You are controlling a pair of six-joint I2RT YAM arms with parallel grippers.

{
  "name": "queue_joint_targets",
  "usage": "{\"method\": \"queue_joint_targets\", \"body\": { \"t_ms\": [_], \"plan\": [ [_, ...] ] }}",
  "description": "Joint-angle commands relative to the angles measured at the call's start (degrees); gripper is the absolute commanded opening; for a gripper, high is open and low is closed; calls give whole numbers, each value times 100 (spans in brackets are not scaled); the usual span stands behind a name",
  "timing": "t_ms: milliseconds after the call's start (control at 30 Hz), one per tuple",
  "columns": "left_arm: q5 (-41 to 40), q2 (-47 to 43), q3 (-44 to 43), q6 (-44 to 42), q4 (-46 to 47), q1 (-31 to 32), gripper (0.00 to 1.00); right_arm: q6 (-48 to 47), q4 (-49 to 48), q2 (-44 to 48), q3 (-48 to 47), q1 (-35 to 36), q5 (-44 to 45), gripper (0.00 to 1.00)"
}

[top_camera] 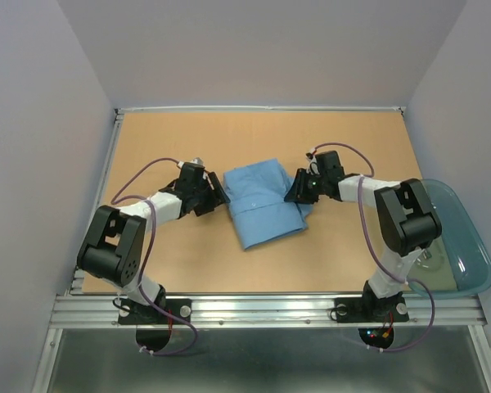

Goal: Fold and stack the long sleeve shirts
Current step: Fold the shirt

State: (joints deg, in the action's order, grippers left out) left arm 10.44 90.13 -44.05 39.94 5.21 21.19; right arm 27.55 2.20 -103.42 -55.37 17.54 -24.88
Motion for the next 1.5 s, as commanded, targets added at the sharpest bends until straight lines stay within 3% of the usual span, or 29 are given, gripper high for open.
{"method": "queue_joint_targets", "body": {
  "t_ms": [0, 167, 367, 600, 900, 1033, 1200, 1367, 1467],
  "plan": [
    [-560, -731, -410, -197, -916, 201, 75, -154, 237, 610, -193, -58, 423, 49],
    [-841, -1278, -596, -276, -1373, 596, 75, -92, 492, 1490, -114, -58, 678, 62],
    [-359, -1454, -411, -206, -1312, 1396, 67, 215, 510, 2282, 272, 100, 143, 62],
    [-77, -1226, -165, -206, -1137, 1713, 58, 917, -427, 2379, 1298, 698, -473, 47],
    [37, -919, -358, -329, -1128, 1941, 58, 1121, -1641, 1703, 2355, 356, -543, 20],
    [195, -751, -411, -417, -1110, 2003, 58, 1226, -2362, 1149, 2733, -267, -1008, 17],
    [467, -550, -516, -584, -1084, 2091, 57, 1191, -2663, 393, 2664, -462, -1370, 16],
    [723, -224, -640, -848, -1014, 2232, 54, 1209, -2681, 506, 2611, -541, -1370, 16],
    [811, 118, -561, -865, -1005, 2240, 45, 1218, -2654, 647, 2698, -760, -1379, 16]
  ]
}}
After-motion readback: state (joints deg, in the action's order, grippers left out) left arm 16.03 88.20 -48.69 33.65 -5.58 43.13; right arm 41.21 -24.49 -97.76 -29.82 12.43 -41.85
